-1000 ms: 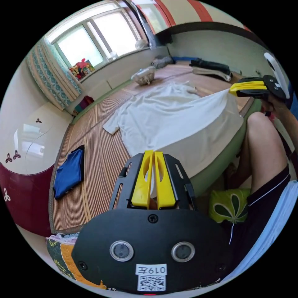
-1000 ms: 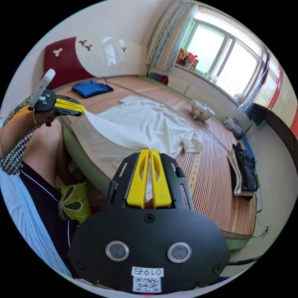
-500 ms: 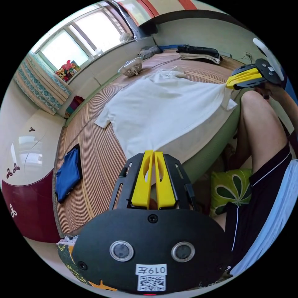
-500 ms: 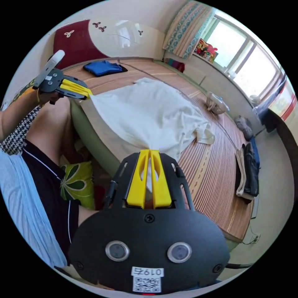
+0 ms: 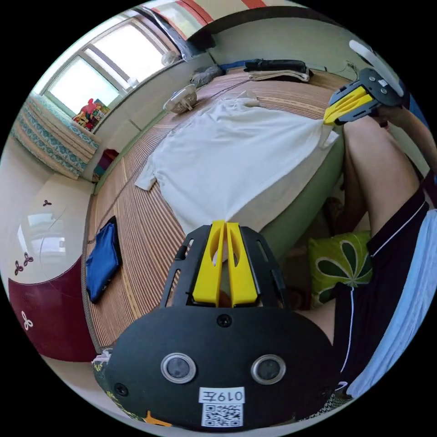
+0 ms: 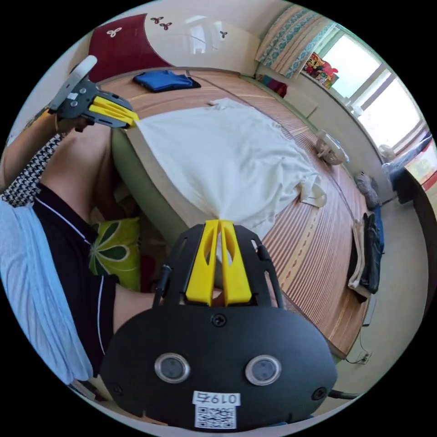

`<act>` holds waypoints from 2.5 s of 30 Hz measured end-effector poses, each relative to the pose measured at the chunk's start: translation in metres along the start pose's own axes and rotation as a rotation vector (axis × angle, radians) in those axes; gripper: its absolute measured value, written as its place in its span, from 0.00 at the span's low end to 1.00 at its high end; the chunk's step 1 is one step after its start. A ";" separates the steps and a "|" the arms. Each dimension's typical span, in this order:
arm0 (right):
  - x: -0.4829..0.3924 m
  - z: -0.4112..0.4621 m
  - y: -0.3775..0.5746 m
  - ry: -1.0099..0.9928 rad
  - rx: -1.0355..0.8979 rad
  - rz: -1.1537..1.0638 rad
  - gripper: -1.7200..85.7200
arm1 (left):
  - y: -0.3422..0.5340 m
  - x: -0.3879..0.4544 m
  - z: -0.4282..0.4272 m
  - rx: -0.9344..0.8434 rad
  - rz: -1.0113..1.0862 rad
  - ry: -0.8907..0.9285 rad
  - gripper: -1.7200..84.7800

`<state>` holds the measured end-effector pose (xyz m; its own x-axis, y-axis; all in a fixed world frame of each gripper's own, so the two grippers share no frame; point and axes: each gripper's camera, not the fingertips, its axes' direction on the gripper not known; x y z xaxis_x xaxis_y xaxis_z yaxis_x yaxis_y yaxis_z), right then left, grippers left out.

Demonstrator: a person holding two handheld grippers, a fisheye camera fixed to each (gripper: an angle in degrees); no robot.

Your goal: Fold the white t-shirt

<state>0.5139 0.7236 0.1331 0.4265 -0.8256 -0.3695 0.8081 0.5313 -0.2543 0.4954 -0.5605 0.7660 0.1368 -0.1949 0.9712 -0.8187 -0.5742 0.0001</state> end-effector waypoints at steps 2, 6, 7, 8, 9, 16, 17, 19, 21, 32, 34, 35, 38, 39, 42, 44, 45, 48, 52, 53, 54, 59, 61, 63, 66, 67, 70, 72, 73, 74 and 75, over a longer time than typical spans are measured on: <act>-0.010 0.031 -0.005 -0.019 -0.162 -0.067 0.01 | -0.003 0.009 0.026 -0.118 0.074 -0.002 0.03; -0.031 0.057 -0.017 0.025 -0.228 -0.114 0.01 | -0.013 0.025 0.043 -0.184 0.174 -0.067 0.03; -0.033 0.058 -0.019 0.028 -0.234 -0.111 0.01 | -0.014 0.025 0.043 -0.189 0.177 -0.068 0.03; -0.035 0.062 -0.022 0.039 -0.246 -0.106 0.01 | -0.017 0.023 0.044 -0.196 0.179 -0.066 0.03; -0.037 0.064 -0.023 0.043 -0.253 -0.104 0.02 | -0.019 0.021 0.044 -0.199 0.177 -0.061 0.03; -0.035 0.051 -0.021 0.003 -0.264 -0.053 0.08 | -0.024 0.006 0.040 -0.265 0.174 -0.037 0.03; -0.031 0.047 -0.017 0.014 -0.272 -0.024 0.08 | -0.023 0.003 0.037 -0.278 0.180 -0.023 0.03; -0.021 0.040 -0.008 0.013 -0.273 0.031 0.08 | -0.019 -0.002 0.032 -0.281 0.181 0.003 0.03; -0.007 0.025 0.006 -0.040 -0.211 0.113 0.09 | -0.013 -0.014 0.025 -0.275 0.159 0.071 0.03; -0.120 0.033 0.004 0.316 -0.096 -0.281 0.10 | -0.026 -0.092 0.016 -0.012 -0.198 0.280 0.03; -0.148 0.040 0.004 0.409 -0.086 -0.368 0.09 | -0.031 -0.096 0.023 -0.005 -0.214 0.270 0.03; -0.162 0.045 0.004 0.450 -0.082 -0.403 0.09 | -0.033 -0.099 0.028 -0.005 -0.224 0.258 0.03; -0.180 0.054 0.002 0.445 -0.114 -0.422 0.10 | -0.037 -0.104 0.037 -0.015 -0.232 0.251 0.03; -0.183 0.056 0.000 0.428 -0.130 -0.410 0.10 | -0.038 -0.106 0.040 -0.021 -0.231 0.256 0.03; -0.187 0.060 -0.004 0.454 -0.147 -0.373 0.09 | -0.038 -0.111 0.046 -0.035 -0.228 0.253 0.03; -0.190 0.061 -0.006 0.487 -0.141 -0.360 0.07 | -0.037 -0.113 0.049 -0.043 -0.228 0.249 0.03; -0.192 0.060 -0.008 0.493 -0.134 -0.353 0.06 | -0.036 -0.116 0.050 -0.047 -0.231 0.251 0.03; -0.198 0.062 -0.010 0.492 -0.143 -0.358 0.06 | -0.034 -0.121 0.056 -0.056 -0.245 0.254 0.03; -0.209 0.059 -0.011 0.489 -0.130 -0.383 0.07 | -0.033 -0.122 0.061 -0.068 -0.244 0.260 0.03; -0.212 0.057 -0.011 0.484 -0.125 -0.386 0.07 | -0.032 -0.122 0.062 -0.074 -0.241 0.258 0.03; -0.214 0.059 -0.011 0.491 -0.132 -0.390 0.07 | -0.032 -0.121 0.065 -0.082 -0.235 0.250 0.03; -0.222 0.068 -0.009 0.506 -0.153 -0.405 0.08 | -0.030 -0.122 0.070 -0.075 -0.242 0.246 0.03; -0.223 0.069 -0.009 0.517 -0.146 -0.405 0.08 | -0.029 -0.124 0.071 -0.072 -0.250 0.250 0.03; -0.224 0.069 -0.009 0.555 -0.126 -0.391 0.07 | -0.029 -0.125 0.073 -0.069 -0.257 0.253 0.03; -0.225 0.067 -0.009 0.533 -0.123 -0.404 0.08 | -0.028 -0.124 0.074 -0.067 -0.259 0.244 0.03; -0.225 0.066 -0.009 0.531 -0.122 -0.405 0.08 | -0.028 -0.124 0.074 -0.067 -0.258 0.242 0.03; -0.223 0.065 -0.006 0.522 -0.120 -0.408 0.08 | -0.029 -0.124 0.075 -0.069 -0.254 0.235 0.03; -0.221 0.070 -0.003 0.525 -0.143 -0.429 0.08 | -0.029 -0.125 0.076 -0.071 -0.256 0.236 0.03; -0.220 0.071 -0.003 0.533 -0.144 -0.430 0.08 | -0.029 -0.125 0.076 -0.072 -0.257 0.238 0.03; -0.218 0.072 -0.003 0.547 -0.142 -0.425 0.08 | -0.029 -0.126 0.077 -0.073 -0.259 0.240 0.03; -0.215 0.073 -0.003 0.558 -0.141 -0.413 0.08 | -0.029 -0.126 0.077 -0.072 -0.262 0.242 0.03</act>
<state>0.4493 0.8862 0.2783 -0.2061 -0.7645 -0.6108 0.7826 0.2460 -0.5719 0.5445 -0.5807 0.6253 0.2182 0.1497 0.9644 -0.8119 -0.5204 0.2645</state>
